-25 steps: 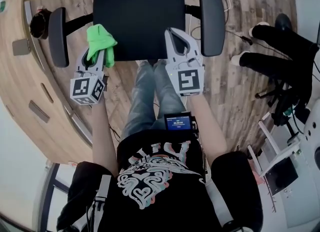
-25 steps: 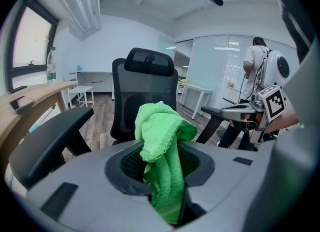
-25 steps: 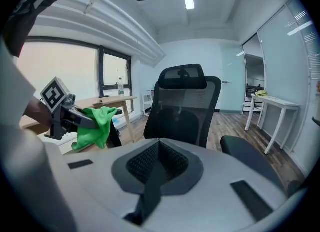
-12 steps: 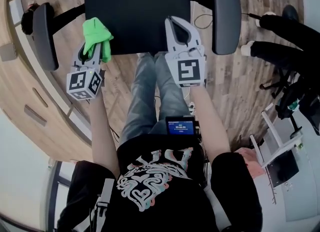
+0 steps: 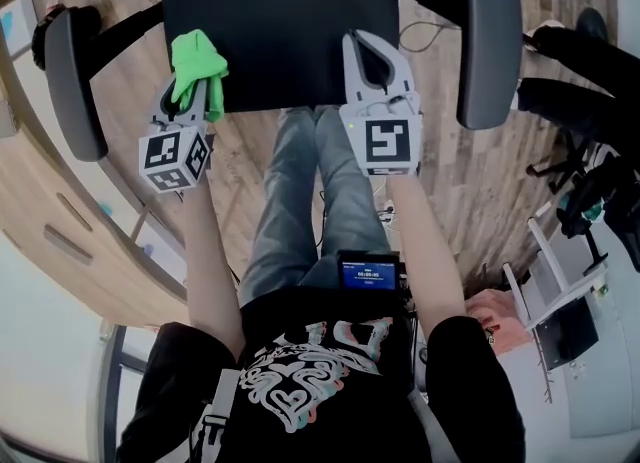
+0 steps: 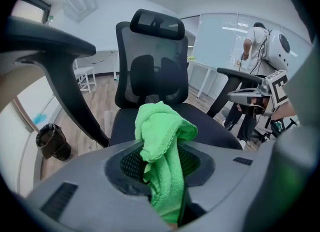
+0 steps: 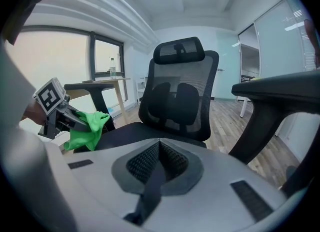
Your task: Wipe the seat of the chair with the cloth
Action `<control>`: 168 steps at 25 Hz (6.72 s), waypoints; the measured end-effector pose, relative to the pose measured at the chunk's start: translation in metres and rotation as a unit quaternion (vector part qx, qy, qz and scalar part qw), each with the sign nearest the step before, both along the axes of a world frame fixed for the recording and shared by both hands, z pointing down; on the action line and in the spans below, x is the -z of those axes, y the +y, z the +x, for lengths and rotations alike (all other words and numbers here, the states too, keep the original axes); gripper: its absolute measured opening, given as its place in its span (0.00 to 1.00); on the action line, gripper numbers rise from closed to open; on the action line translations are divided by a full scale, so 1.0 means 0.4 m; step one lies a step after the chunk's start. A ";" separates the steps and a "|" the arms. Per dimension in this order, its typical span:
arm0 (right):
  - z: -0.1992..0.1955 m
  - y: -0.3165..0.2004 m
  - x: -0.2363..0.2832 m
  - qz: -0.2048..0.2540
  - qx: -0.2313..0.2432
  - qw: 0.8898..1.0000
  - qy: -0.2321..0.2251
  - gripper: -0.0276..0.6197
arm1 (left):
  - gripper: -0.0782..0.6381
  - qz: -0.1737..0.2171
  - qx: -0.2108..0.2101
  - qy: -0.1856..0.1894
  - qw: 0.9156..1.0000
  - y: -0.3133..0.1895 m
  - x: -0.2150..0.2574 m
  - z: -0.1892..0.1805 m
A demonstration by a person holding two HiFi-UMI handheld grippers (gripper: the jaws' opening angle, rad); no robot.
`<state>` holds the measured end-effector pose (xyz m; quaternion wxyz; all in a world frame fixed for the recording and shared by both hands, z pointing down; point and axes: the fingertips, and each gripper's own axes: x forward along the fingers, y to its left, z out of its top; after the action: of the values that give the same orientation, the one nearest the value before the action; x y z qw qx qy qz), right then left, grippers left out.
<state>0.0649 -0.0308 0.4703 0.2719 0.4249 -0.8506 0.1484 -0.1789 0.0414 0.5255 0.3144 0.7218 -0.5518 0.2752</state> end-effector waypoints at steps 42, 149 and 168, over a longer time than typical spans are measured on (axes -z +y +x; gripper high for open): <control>0.072 0.036 -0.188 -0.036 -0.045 0.998 0.031 0.04 | 0.29 -0.094 -0.055 -0.031 0.994 -0.039 -0.268 0.019; 0.298 0.118 -0.230 -0.069 -0.154 0.985 0.039 0.04 | 0.25 -0.094 -0.356 0.033 0.929 -0.089 -0.311 0.723; 0.277 0.111 -0.223 -0.064 -0.148 0.986 0.036 0.04 | 0.25 -0.092 -0.363 0.033 0.927 -0.092 -0.307 0.729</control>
<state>0.1757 0.0135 0.5595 0.3044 0.5331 -0.7564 0.2258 0.1127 0.0046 0.6484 0.2763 0.8491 -0.2135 0.3963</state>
